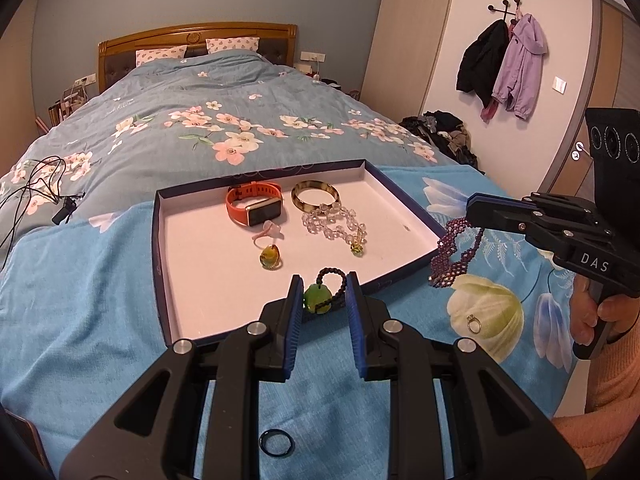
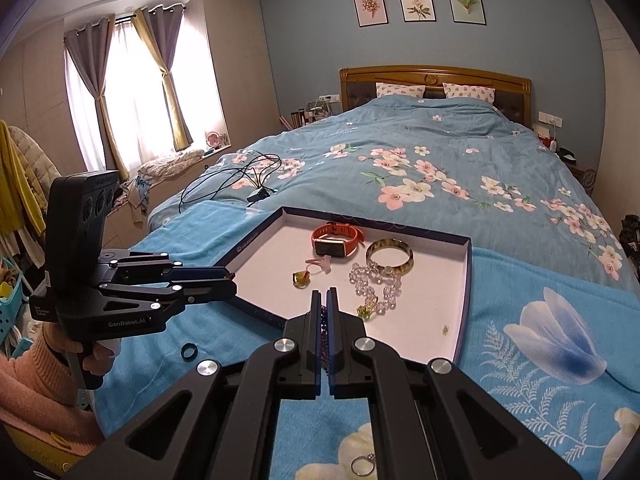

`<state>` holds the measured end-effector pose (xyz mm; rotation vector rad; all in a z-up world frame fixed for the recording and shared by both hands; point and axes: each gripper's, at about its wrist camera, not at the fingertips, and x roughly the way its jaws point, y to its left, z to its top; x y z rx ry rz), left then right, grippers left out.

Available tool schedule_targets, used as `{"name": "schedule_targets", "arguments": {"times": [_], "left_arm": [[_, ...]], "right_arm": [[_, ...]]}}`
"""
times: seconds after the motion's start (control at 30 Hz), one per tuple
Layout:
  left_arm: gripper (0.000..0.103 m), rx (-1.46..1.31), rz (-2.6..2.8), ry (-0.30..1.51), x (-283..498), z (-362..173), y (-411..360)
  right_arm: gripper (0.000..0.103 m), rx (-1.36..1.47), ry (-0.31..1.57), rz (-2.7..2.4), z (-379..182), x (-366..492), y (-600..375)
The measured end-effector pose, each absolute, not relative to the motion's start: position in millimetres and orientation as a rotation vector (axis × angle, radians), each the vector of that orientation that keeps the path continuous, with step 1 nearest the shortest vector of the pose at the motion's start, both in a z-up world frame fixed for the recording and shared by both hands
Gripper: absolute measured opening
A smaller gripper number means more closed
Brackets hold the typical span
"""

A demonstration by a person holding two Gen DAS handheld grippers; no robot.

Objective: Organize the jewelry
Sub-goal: 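Lift and carry the bracelet toward the box with the right tool while the left tool holds the green ring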

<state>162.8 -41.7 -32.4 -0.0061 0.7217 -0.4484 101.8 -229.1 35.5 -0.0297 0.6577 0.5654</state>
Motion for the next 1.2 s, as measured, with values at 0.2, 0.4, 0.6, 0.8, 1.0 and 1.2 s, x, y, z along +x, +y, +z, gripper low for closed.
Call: {"name": "schedule_targets", "arguments": {"times": [0.2,0.4,0.6,0.8,1.0,1.2], "left_arm": [[0.022,-0.001,-0.444,0.713,166,-29,-43],[0.022,0.001,-0.440,0.713,172,-27,-43],[0.022,0.002,-0.439,0.712,173,-27,-43],[0.022,0.005,-0.434,0.717,184,-26,-44],[0.022,0.000,-0.433,0.728,194,-29,-43],[0.022,0.006,-0.426,0.739,203,-34,-45]], "right_arm": [[0.001,-0.030,0.651,0.568,38,110,-226],[0.001,-0.027,0.649,0.568,39,115,-225],[0.001,-0.030,0.651,0.569,41,124,-222],[0.001,-0.018,0.656,0.577,40,133,-219],[0.001,-0.010,0.670,0.578,37,148,-214],[0.001,-0.005,0.675,0.579,35,155,-213]]}}
